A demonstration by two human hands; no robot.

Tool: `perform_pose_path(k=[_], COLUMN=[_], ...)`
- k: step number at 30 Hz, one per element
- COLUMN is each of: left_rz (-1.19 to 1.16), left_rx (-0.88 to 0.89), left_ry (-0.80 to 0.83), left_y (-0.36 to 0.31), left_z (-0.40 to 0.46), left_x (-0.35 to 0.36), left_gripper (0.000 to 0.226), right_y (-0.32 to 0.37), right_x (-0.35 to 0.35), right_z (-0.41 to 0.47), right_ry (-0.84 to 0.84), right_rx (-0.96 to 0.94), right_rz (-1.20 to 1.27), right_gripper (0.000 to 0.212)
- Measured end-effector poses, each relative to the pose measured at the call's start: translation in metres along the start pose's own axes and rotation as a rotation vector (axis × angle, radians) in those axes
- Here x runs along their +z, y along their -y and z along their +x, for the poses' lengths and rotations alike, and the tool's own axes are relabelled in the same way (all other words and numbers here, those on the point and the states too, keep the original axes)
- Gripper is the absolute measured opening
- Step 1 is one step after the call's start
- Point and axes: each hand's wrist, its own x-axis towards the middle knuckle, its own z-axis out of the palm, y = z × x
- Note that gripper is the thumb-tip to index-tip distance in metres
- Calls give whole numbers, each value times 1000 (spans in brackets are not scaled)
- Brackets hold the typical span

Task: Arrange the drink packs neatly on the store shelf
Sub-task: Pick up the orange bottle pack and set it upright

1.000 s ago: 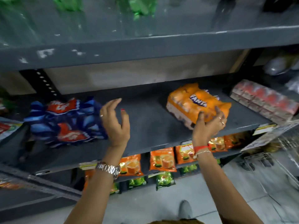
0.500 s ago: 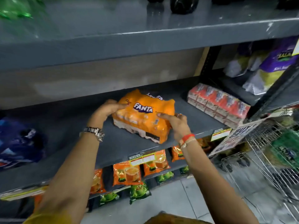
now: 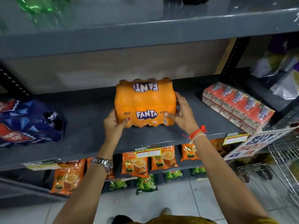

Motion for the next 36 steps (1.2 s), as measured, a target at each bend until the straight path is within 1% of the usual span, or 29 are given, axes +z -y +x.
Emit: perform_pose_path(k=[3, 6, 8, 10, 11, 13, 15, 18, 20, 22, 24, 25, 26, 28, 29, 31, 32, 34, 36], left_rz=[67, 68, 62, 26, 8, -54, -101, -158, -197, -306, -480, -550, -563, -457, -375, -197, -89, 193, 455], left_rx=[17, -13, -11, 8, 27, 19, -30, -128, -212, -338, -437, -460, -475, -493, -488, -456, -448, -432, -365], left_ry=[-30, -68, -202, -361, -363, -240, -131, -91, -54, -36, -4, 46, 113, 275, 355, 494, 557, 639, 646], left_y=[15, 15, 11, 7, 4, -4, -12, -24, -31, -39, -47, -50, -53, -62, -67, -79, -87, -104, -112], left_z=[-17, -21, -33, -55, -67, -87, -92, -85, -79, -65, -41, -25, -9, 19, 32, 57, 68, 85, 95], left_x=[0, 3, 12, 28, 37, 56, 69, 78, 79, 73, 59, 48, 36, 14, 5, -5, -8, -8, -5], left_gripper=[48, 52, 53, 46, 42, 42, 51, 63, 67, 70, 68, 66, 67, 71, 68, 53, 51, 57, 58], right_y=[-11, -10, -4, 2, 2, 0, -1, -3, -6, -9, -12, -11, -8, -3, 0, 5, 8, 18, 26], right_x=[9, 8, 6, 3, 3, 3, 6, 7, 3, 0, 1, 4, 8, 20, 28, 46, 57, 79, 97], right_z=[-9, -6, 2, 15, 24, 43, 58, 65, 58, 43, 22, 9, -5, -32, -43, -58, -62, -67, -66], right_ry=[0, -8, -46, -81, -84, -31, 29, 60, 61, 50, -1, -34, -58, -56, -36, 24, 64, 131, 155], right_rx=[-31, -15, 28, 114, 147, 202, 267, 252, 224, 189, 153, 140, 122, 63, 36, 14, 4, -28, -63], right_rz=[-25, 15, 66, 198, 232, 232, 251, 239, 278, 303, 292, 292, 290, 286, 294, 324, 318, 294, 260], right_gripper=[80, 70, 61, 61, 64, 63, 57, 40, 29, 22, 21, 22, 25, 33, 38, 47, 49, 45, 31])
